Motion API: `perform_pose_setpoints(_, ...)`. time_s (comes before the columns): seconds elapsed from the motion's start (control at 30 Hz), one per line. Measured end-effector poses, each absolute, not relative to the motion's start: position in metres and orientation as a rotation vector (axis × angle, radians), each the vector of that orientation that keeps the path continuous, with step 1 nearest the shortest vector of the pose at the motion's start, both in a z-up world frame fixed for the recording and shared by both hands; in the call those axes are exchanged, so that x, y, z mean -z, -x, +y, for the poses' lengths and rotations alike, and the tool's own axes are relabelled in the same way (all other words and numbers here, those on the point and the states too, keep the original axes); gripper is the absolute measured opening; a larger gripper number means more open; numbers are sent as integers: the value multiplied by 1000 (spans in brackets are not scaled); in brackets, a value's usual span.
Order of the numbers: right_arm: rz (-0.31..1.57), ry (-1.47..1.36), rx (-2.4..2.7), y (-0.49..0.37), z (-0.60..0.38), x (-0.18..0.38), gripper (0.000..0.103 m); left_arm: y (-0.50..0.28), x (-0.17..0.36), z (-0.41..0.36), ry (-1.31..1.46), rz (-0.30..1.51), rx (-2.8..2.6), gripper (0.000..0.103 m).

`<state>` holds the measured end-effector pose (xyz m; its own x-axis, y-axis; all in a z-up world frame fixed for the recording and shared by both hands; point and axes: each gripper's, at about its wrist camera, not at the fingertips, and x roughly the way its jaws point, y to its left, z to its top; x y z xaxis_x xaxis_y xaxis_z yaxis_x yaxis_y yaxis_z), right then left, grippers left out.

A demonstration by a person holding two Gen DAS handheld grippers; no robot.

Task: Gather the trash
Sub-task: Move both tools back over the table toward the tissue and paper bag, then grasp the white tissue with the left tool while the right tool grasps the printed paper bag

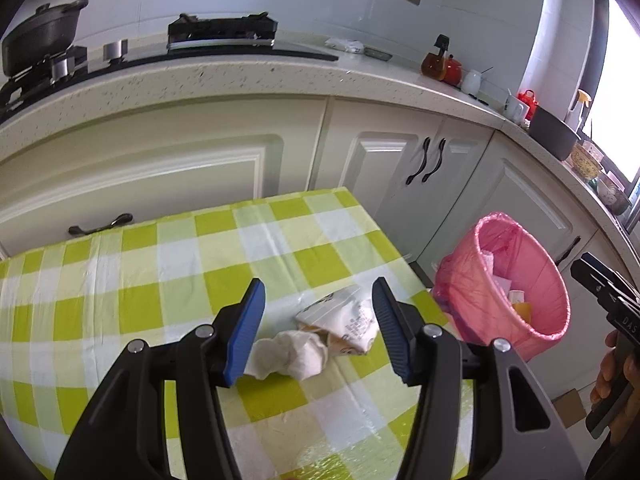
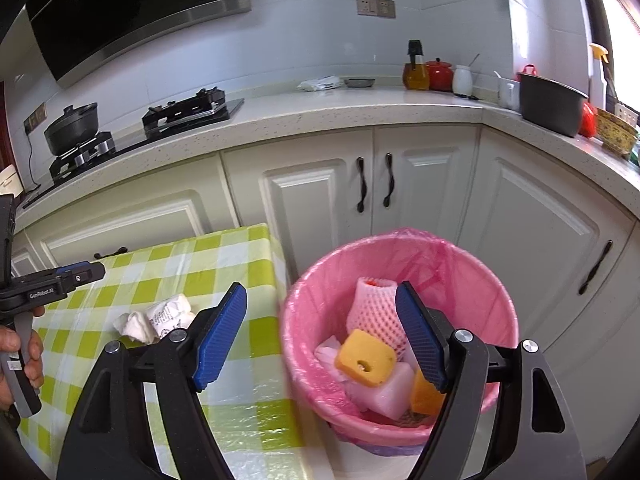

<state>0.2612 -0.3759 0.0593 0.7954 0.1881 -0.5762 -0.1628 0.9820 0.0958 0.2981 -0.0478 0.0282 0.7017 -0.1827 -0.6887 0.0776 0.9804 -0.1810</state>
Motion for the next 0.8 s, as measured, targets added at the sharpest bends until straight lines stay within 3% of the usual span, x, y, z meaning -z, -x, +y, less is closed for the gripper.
perform_pose_setpoints(0.6,701,10,-290,-265,-308,-32,73,-299,38,-43,152,912,170,56)
perform_pose_setpoints(0.67,711,17,-299,-266,-302,-28,73,-300,43,-44,151,921,173,49)
perform_pose_setpoints(0.8,725,27,-311,-268,-293,-22,73,-302,49,-43,150,933,174,47)
